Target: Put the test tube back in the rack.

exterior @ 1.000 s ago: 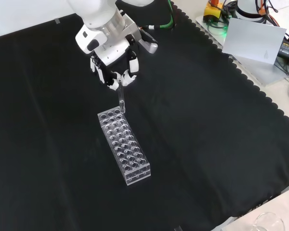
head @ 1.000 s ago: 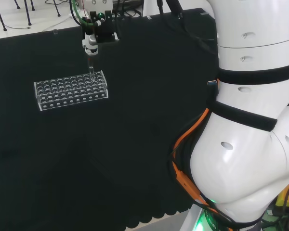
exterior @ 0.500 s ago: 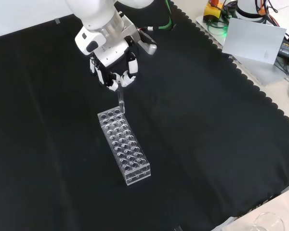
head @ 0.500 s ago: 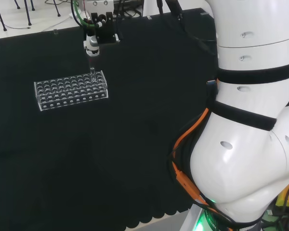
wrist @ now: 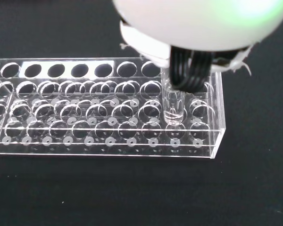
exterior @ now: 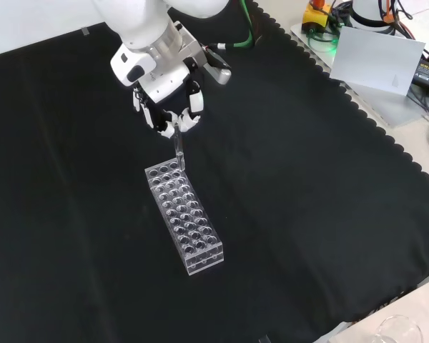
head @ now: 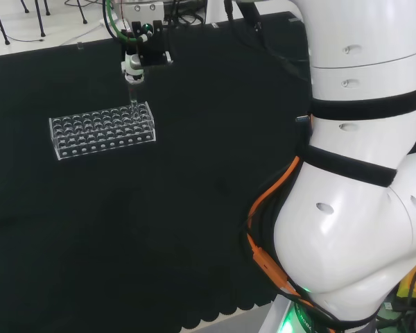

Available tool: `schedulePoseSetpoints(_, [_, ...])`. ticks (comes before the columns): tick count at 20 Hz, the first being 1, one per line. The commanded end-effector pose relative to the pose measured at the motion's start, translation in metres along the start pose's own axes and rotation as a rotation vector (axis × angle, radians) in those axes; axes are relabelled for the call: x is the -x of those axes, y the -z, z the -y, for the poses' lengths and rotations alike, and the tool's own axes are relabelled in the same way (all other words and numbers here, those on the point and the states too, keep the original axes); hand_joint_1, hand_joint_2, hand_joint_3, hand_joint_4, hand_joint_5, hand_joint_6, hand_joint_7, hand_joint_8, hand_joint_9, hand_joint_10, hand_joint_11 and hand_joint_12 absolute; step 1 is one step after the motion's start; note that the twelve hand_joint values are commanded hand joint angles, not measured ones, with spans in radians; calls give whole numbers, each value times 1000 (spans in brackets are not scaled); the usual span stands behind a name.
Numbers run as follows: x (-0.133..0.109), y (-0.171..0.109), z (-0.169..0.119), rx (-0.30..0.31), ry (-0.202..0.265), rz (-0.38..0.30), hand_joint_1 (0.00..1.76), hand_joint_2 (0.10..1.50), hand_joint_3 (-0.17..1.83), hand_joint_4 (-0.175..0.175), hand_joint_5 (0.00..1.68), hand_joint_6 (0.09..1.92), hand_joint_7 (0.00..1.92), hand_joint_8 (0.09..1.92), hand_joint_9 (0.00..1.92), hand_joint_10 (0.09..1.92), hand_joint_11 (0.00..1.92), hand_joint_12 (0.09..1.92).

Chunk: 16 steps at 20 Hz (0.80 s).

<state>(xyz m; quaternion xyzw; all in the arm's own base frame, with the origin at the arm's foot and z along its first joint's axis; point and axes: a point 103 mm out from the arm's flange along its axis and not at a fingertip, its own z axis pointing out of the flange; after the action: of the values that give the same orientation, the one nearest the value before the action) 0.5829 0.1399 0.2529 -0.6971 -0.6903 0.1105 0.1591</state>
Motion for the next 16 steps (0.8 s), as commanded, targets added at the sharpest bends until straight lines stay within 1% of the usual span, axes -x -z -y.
schedulePoseSetpoints(1, [4,-7,-7,-2,2,0,1449,452,912,-175,1365,581,1500,607,1349,518,972,1197])
schedulePoseSetpoints(4, [-2,-9,-15,-12,-8,20,1449,452,912,-175,1364,581,1500,607,1349,518,971,1198])
schedulePoseSetpoints(5, [2,-8,-14,-2,-9,12,1449,452,912,-175,1364,581,1500,607,1349,518,971,1198])
schedulePoseSetpoints(7, [0,-8,-18,-5,-14,14,1449,452,912,-175,1364,581,1499,607,1349,518,971,1198])
schedulePoseSetpoints(8, [3,-8,-18,2,-9,-2,1449,452,912,-175,1365,581,1499,608,1350,518,971,1198])
schedulePoseSetpoints(11, [5,-8,-19,1,-7,-3,1449,452,912,-175,1365,581,1499,608,1350,517,971,1198])
schedulePoseSetpoints(16, [-7,-15,-28,-18,-5,20,1449,452,911,-175,1365,581,1499,608,1350,517,970,1199])
